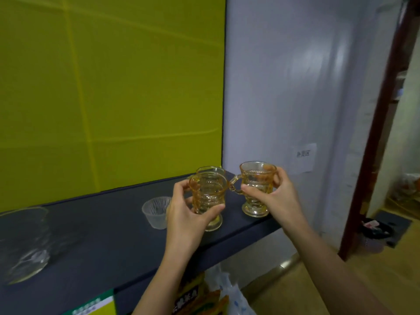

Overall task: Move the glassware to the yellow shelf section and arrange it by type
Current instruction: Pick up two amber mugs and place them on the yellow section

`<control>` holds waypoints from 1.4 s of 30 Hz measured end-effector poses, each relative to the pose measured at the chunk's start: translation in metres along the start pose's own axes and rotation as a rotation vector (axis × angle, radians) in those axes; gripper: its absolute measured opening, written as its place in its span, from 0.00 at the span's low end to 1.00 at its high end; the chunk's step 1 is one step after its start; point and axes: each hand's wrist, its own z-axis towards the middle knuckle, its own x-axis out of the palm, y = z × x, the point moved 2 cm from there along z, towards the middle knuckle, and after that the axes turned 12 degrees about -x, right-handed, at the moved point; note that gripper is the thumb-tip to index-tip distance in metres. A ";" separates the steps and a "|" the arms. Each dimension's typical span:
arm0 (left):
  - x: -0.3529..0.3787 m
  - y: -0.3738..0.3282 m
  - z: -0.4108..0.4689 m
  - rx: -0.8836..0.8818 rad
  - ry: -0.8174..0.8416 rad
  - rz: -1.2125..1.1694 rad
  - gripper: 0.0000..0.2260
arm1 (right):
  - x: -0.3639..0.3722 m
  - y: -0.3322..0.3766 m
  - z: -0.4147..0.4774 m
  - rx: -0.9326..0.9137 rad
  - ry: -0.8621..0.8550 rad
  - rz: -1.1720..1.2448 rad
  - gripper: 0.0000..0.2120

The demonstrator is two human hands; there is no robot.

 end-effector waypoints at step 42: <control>-0.018 -0.047 -0.036 0.155 -0.775 1.270 0.11 | 0.041 0.018 0.053 -0.746 0.562 -0.091 0.13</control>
